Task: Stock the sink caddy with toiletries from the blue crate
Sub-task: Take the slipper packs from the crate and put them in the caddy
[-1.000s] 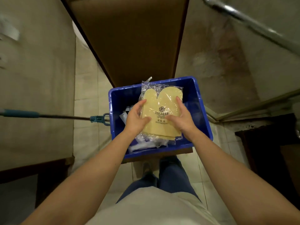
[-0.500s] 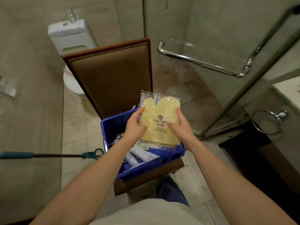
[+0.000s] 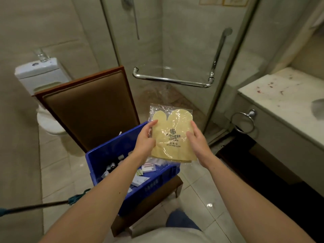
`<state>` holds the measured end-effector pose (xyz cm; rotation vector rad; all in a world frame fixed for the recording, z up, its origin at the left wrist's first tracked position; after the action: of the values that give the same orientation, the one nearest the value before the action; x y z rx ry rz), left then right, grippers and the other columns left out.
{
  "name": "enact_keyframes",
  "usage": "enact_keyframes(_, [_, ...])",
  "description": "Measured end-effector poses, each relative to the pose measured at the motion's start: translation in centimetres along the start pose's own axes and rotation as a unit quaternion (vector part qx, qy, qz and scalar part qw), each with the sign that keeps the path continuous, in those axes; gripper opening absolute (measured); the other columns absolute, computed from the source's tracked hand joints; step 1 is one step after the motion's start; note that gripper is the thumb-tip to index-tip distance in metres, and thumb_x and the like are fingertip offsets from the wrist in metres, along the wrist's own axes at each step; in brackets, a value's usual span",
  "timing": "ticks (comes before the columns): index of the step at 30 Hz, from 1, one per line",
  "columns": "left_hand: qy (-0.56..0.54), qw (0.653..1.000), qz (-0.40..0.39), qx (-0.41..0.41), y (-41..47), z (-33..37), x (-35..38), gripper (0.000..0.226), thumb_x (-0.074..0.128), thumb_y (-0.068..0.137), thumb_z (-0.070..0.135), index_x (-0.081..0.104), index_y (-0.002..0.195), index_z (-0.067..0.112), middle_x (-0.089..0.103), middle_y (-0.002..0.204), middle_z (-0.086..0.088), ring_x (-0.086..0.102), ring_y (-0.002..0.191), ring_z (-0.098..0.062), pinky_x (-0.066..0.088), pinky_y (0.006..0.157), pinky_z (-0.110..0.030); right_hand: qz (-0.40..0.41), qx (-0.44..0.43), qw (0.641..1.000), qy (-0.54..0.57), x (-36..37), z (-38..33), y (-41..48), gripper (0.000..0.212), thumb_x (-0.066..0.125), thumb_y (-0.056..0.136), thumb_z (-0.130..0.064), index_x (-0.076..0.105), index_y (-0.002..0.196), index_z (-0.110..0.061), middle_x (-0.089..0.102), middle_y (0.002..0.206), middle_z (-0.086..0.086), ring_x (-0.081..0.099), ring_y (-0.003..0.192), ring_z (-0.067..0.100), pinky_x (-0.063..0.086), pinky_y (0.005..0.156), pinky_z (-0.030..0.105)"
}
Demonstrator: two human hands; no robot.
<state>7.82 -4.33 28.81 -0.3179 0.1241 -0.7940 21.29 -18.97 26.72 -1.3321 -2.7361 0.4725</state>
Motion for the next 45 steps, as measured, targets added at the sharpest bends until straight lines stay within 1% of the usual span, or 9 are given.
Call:
enact_keyframes(7, [0.013, 0.998, -0.068, -0.005, -0.3, 1.3, 7.8, 0.085, 0.04, 0.075, -0.025, 0.055, 0.128, 0.04, 0.054, 0.123, 0.005, 0.063, 0.061, -0.002, 0.045, 0.046, -0.017, 0.062, -0.003, 0.997, 0.048, -8.2, -0.3, -1.8, 0.062, 0.048, 0.099, -0.02, 0.024, 0.153, -0.037, 0.045, 0.146, -0.011, 0.06, 0.109, 0.002, 0.051, 0.072, 0.015])
enact_keyframes(12, [0.009, 0.994, -0.113, 0.008, -1.4, 2.0, 15.6, 0.08, 0.041, 0.074, -0.021, 0.058, 0.124, 0.039, 0.051, 0.134, 0.003, 0.059, 0.099, -0.018, 0.052, 0.064, -0.025, 0.096, -0.013, 0.993, 0.072, -15.8, -0.3, -3.8, 0.072, 0.054, 0.093, -0.013, 0.024, 0.151, -0.041, 0.056, 0.126, -0.022, 0.069, 0.094, -0.001, 0.055, 0.065, 0.016])
enact_keyframes(16, [0.006, 0.989, -0.146, 0.027, -3.0, 2.2, 23.1, 0.064, 0.048, 0.083, -0.01, 0.057, 0.129, 0.034, 0.049, 0.14, 0.006, 0.047, 0.132, -0.026, 0.051, 0.096, -0.04, 0.132, -0.021, 0.987, 0.085, -22.9, -0.1, -5.9, 0.079, 0.059, 0.087, -0.006, 0.027, 0.15, -0.042, 0.054, 0.13, -0.021, 0.068, 0.099, 0.002, 0.057, 0.074, 0.024])
enact_keyframes(21, [-0.007, 0.981, -0.188, 0.04, -5.0, 1.4, 32.5, 0.064, 0.06, 0.084, -0.004, 0.052, 0.133, 0.036, 0.053, 0.138, -0.001, 0.06, 0.118, -0.022, 0.055, 0.075, -0.027, 0.163, -0.033, 0.981, 0.095, -31.8, 0.4, -8.7, 0.088, 0.061, 0.083, 0.007, 0.028, 0.151, -0.038, 0.051, 0.13, -0.028, 0.064, 0.109, 0.001, 0.058, 0.081, 0.028])
enact_keyframes(24, [-0.001, 0.975, -0.215, 0.055, -6.2, 0.8, 37.8, 0.072, 0.07, 0.076, 0.003, 0.048, 0.137, 0.035, 0.054, 0.14, -0.003, 0.059, 0.119, -0.017, 0.053, 0.096, -0.038, 0.181, -0.046, 0.981, 0.054, -36.7, 0.6, -10.7, 0.094, 0.06, 0.081, 0.011, 0.025, 0.153, -0.037, 0.028, 0.156, -0.019, 0.037, 0.138, 0.005, 0.041, 0.111, 0.035])
enact_keyframes(27, [0.028, 0.968, -0.242, 0.066, -7.6, 0.0, 42.8, 0.08, 0.077, 0.069, 0.017, 0.045, 0.14, 0.035, 0.053, 0.141, -0.002, 0.054, 0.126, -0.022, 0.047, 0.103, -0.047, 0.204, -0.05, 0.977, 0.028, -41.2, 1.1, -12.6, 0.097, 0.063, 0.079, 0.012, 0.023, 0.154, -0.035, 0.023, 0.157, -0.019, 0.029, 0.138, 0.0, 0.041, 0.104, 0.02])
enact_keyframes(34, [0.067, 0.951, -0.277, 0.123, -10.9, -0.8, 52.1, 0.073, 0.08, 0.078, 0.016, 0.046, 0.141, 0.025, 0.06, 0.112, 0.022, 0.062, 0.093, 0.013, 0.05, 0.067, -0.008, 0.241, -0.04, 0.97, 0.009, -49.2, 3.3, -17.1, 0.106, 0.064, 0.074, 0.013, 0.015, 0.156, -0.034, 0.017, 0.16, -0.016, 0.027, 0.134, -0.003, 0.039, 0.093, 0.01])
enact_keyframes(39, [0.101, 0.932, -0.32, 0.138, -12.8, -1.2, 57.2, 0.068, 0.079, 0.079, 0.015, 0.049, 0.138, 0.032, 0.052, 0.13, 0.02, 0.051, 0.119, -0.001, 0.042, 0.096, -0.019, 0.291, -0.029, 0.956, 0.028, -53.4, 4.7, -19.7, 0.105, 0.068, 0.076, 0.005, 0.015, 0.155, -0.037, 0.014, 0.16, -0.019, 0.017, 0.135, -0.005, 0.025, 0.102, 0.019])
enact_keyframes(45, [0.129, 0.909, -0.362, 0.158, -13.7, -1.4, 63.0, 0.059, 0.073, 0.083, 0.006, 0.052, 0.135, 0.024, 0.055, 0.124, 0.021, 0.049, 0.125, -0.005, 0.037, 0.097, -0.004, 0.332, -0.011, 0.943, 0.035, -57.6, 6.2, -21.7, 0.101, 0.073, 0.08, -0.008, 0.012, 0.155, -0.04, 0.012, 0.161, -0.019, 0.013, 0.144, 0.001, 0.021, 0.109, 0.027])
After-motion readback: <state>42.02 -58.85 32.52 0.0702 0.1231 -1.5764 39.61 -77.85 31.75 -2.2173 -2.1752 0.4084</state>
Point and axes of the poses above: each hand's wrist, its own y-axis towards the middle knuckle, its own x-axis out of the palm, z = x × y, the point moved 7 cm from there along y, towards the middle knuckle
